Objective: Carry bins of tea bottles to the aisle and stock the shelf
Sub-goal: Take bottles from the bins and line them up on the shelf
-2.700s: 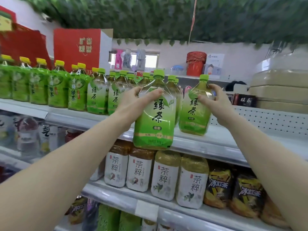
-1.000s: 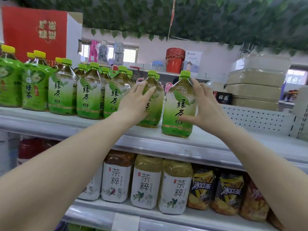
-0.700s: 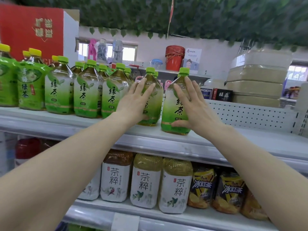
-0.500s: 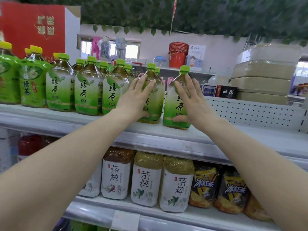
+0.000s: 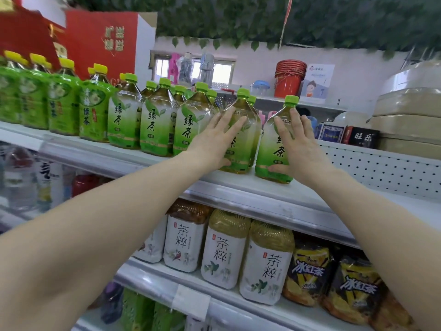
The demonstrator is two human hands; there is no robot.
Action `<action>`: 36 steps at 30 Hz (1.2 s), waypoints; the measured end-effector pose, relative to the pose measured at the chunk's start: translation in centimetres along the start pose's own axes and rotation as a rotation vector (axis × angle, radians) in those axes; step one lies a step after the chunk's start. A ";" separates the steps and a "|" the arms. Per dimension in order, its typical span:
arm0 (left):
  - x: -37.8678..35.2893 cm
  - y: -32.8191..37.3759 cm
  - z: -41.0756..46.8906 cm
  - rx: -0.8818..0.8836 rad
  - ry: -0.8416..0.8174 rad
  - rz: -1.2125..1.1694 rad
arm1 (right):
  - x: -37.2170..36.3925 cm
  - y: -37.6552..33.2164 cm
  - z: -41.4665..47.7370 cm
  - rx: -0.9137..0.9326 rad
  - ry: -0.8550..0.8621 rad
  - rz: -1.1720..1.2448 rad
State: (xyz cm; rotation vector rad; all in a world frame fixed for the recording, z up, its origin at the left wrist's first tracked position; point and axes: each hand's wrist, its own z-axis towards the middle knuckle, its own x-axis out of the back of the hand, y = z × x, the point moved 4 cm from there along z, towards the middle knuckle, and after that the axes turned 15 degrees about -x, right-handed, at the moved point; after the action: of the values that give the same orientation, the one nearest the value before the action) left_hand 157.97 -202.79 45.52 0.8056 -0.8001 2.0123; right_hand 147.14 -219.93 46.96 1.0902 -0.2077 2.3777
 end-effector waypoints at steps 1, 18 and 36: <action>0.2 0.0 -0.5 -0.018 -0.003 -0.007 | 0.1 -0.1 -0.1 -0.006 -0.013 0.001; 4.0 -5.8 -20.9 -0.357 0.186 -0.017 | 5.2 -16.0 -16.2 0.139 0.039 -0.276; -17.6 -10.4 -55.6 -0.250 -0.272 -0.420 | -18.4 -36.5 -45.5 0.215 -0.463 0.053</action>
State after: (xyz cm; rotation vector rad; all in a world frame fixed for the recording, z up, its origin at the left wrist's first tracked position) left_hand 161.03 -163.20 1.53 1.0163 -0.9251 1.4211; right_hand 145.55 -180.27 0.41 1.7505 -0.1427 2.1953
